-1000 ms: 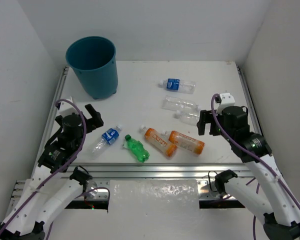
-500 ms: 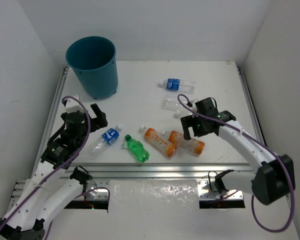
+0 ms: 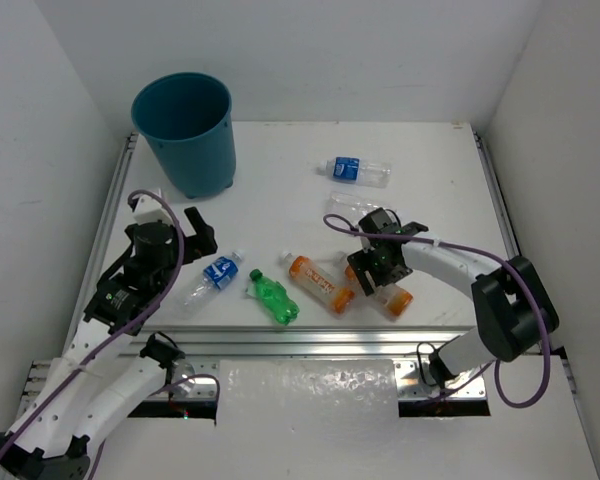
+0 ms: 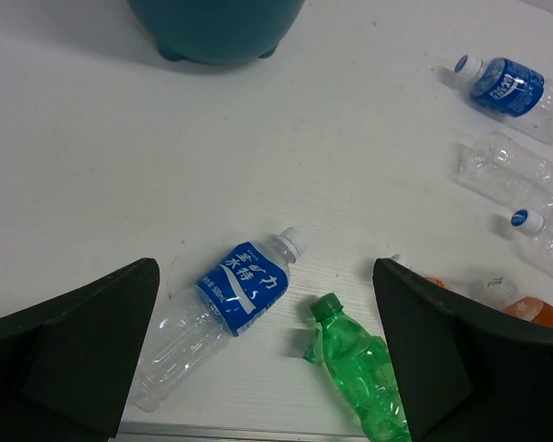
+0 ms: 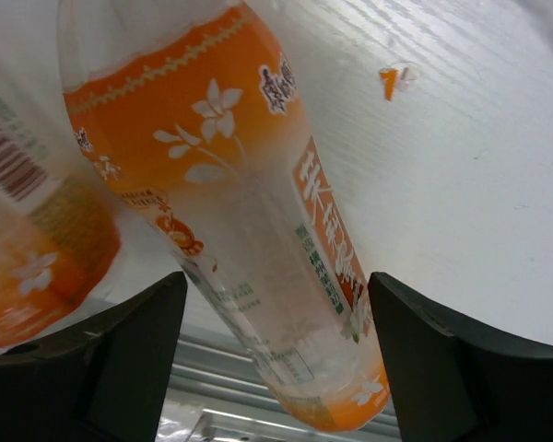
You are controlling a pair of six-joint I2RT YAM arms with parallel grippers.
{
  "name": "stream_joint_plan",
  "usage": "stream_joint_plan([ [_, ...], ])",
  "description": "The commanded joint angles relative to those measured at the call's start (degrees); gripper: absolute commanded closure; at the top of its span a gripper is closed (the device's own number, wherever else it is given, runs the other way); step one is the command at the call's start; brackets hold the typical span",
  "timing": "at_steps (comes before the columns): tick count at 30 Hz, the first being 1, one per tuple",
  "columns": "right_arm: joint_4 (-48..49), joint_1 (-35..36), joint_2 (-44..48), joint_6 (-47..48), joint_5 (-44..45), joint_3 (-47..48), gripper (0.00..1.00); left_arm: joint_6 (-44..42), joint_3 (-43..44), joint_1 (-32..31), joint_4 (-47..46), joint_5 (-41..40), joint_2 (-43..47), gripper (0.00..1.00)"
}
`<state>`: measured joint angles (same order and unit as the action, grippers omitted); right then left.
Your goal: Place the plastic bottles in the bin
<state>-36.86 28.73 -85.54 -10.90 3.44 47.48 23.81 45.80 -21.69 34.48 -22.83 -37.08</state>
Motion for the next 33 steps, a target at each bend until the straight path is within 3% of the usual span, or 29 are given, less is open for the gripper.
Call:
stream_joint_plan([
  [1,2.9,0.0,-0.6,0.9,5.5,-0.2,0.23,-0.7,0.7,-0.2,-2.7,-0.2,0.9,0.00],
  [3,3.7,0.0,-0.6,1.2,6.3,-0.5,0.29,-0.7,0.7,-0.2,-2.8,0.0,0.7,0.00],
  [8,4.0,0.1,1.5,1.8,5.4,-1.1,0.62,-0.6,0.9,-0.2,-2.5,-0.4,0.6,0.00],
  [11,3.6,0.4,6.3,1.4,4.0,-1.1,0.69,-0.2,1.3,-0.2,-2.2,-1.0,1.2,0.00],
  [15,2.2,0.5,12.1,1.2,2.8,-0.5,0.75,1.2,1.9,-0.2,-2.2,-0.8,1.7,0.01],
  [18,0.1,0.5,16.4,0.7,1.8,1.1,0.76,1.3,2.3,-0.2,-4.0,3.8,0.6,0.00],
  [21,0.7,0.5,22.2,-0.4,-4.0,2.9,0.76,2.5,1.5,-0.2,-10.7,18.5,-2.0,0.00],
  [22,2.1,0.5,23.7,-1.4,-7.8,3.3,0.76,3.6,0.7,-0.2,-13.8,30.1,-2.8,0.00],
  [23,3.8,0.5,25.1,-2.0,-12.1,3.3,0.76,4.9,-0.4,-0.3,-18.1,36.5,-3.5,0.00],
  [25,10.2,0.5,28.2,-5.3,-23.7,3.1,0.76,11.8,-4.6,-0.9,-33.6,50.8,-5.6,0.00],
  [26,13.9,0.4,28.9,-6.8,-26.4,3.1,0.76,15.7,-5.5,-1.5,-39.3,53.0,-7.0,0.01],
  [29,21.2,0.5,31.4,-12.7,-35.8,2.5,0.77,15.7,-2.8,-7.2,-45.7,51.3,-11.1,0.00],
  [33,26.1,0.5,31.9,-17.6,-44.2,3.0,0.77,10.0,5.6,-17.2,-39.6,42.8,-17.6,0.00],
])
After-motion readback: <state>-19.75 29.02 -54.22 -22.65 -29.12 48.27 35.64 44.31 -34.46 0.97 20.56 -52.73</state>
